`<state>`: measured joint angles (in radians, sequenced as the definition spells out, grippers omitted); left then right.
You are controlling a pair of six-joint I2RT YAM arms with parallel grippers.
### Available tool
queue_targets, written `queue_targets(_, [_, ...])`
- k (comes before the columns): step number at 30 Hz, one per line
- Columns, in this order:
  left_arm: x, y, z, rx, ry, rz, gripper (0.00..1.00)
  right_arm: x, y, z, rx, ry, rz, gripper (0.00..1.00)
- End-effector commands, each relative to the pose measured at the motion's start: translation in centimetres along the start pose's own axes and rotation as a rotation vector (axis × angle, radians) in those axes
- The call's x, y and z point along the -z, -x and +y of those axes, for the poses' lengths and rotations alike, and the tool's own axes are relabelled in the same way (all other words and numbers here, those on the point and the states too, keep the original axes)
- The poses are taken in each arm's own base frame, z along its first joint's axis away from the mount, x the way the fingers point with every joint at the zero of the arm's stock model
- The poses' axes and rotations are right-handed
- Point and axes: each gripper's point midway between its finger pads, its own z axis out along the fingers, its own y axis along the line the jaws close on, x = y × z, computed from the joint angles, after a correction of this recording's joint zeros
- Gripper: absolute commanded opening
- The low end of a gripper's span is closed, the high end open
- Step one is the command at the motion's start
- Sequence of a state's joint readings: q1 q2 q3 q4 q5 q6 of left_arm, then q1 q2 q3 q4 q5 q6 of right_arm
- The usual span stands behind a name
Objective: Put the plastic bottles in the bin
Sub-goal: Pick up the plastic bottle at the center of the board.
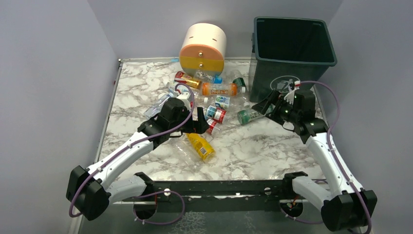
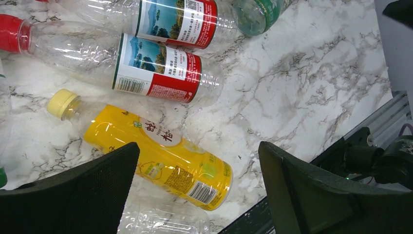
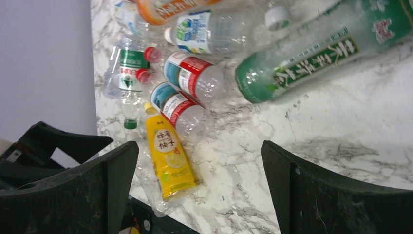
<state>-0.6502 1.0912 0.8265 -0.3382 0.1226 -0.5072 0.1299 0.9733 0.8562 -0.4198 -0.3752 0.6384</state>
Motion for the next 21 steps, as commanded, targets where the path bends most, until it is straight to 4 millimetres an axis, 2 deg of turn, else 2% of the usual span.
queue_targets(1, [0.6, 0.9, -0.4, -0.015, -0.011, -0.047, 0.99, -1.6, -0.7, -2.1, -0.110, -0.065, -0.018, 0.99])
queue_targets(10, [0.9, 0.1, 0.1, 0.001, -0.005, -0.047, 0.99, -4.3, -2.2, -5.0, -0.224, -0.128, 0.001, 0.99])
queue_targets(17, [0.7, 0.0, 0.1, 0.001, -0.005, -0.045, 0.99, -5.5, -3.1, -7.3, -0.315, -0.211, -0.001, 0.99])
queue_targets(21, [0.8, 0.0, 0.3, 0.004, 0.001, -0.049, 0.99, -6.1, -3.2, -7.9, -0.362, -0.228, -0.017, 0.99])
